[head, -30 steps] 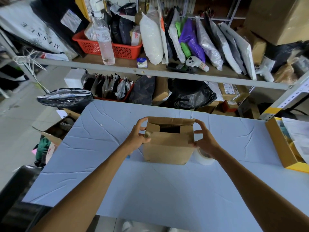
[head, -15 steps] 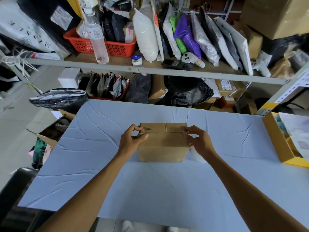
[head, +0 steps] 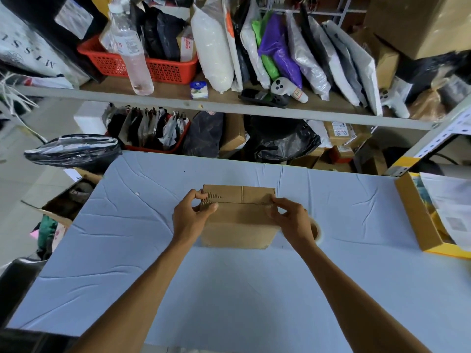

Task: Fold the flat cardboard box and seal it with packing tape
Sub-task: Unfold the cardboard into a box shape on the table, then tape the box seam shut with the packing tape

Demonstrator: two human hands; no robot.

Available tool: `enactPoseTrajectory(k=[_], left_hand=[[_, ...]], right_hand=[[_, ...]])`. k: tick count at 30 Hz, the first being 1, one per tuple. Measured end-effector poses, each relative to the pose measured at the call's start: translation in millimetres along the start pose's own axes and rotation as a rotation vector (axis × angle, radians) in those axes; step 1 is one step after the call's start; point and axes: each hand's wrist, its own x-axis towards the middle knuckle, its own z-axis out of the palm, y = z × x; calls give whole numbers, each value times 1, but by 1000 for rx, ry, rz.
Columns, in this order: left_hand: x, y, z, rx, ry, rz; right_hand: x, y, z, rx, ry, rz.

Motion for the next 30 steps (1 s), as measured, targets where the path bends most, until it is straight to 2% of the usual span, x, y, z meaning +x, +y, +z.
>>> enactPoseTrajectory(k=[5, 9, 16, 20, 23, 26, 28, 30], left_hand=[[15, 0, -1, 52, -28, -20], [14, 3, 0, 91, -46, -20], [24, 16, -7, 177, -114, 76], [23, 29, -11, 210, -132, 136], [22, 37, -11, 263, -151, 185], [19, 41, -9, 284, -151, 228], [14, 44, -6, 266, -129, 263], [7, 48, -2, 245, -97, 300]], right_hand=[[6, -1, 8, 58, 24, 46], [8, -6, 4, 13, 7, 34], [17, -20, -7, -86, -12, 21], [18, -22, -23, -15, -44, -42], [22, -6, -39, 41, -23, 12], [24, 30, -49, -261, -14, 139], [18, 54, -51, -541, -126, 182], [11, 78, -48, -711, -267, 158]])
